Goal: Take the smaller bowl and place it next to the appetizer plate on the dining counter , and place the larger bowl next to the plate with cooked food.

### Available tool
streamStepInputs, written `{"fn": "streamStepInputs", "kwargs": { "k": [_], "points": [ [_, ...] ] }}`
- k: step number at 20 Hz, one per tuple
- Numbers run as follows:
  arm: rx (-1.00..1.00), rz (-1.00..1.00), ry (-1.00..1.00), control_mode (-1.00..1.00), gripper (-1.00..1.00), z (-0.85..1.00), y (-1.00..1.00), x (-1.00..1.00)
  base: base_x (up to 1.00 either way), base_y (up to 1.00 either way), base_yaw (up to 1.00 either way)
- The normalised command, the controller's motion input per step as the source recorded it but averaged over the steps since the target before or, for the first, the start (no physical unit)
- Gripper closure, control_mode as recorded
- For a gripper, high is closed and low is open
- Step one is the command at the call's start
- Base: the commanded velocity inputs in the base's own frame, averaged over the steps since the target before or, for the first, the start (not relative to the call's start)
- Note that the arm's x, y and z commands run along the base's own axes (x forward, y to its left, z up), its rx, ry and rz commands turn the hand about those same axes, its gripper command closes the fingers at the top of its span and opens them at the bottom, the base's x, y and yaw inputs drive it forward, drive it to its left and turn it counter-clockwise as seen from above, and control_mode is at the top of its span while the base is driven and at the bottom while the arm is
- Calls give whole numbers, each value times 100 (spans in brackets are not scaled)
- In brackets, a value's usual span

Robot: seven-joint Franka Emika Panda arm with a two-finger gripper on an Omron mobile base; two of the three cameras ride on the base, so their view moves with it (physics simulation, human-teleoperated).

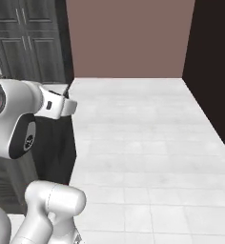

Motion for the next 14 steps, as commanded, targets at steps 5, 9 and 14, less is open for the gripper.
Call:
{"fn": "streamStepInputs", "kwargs": {
  "k": [5,9,14],
  "points": [
    [0,0,0,100,-100,0,0,0,97,-90,36],
    [0,0,0,100,-100,0,0,0,100,-45,54],
    [0,0,0,100,-100,0,0,0,100,-30,63]
  ]
}}
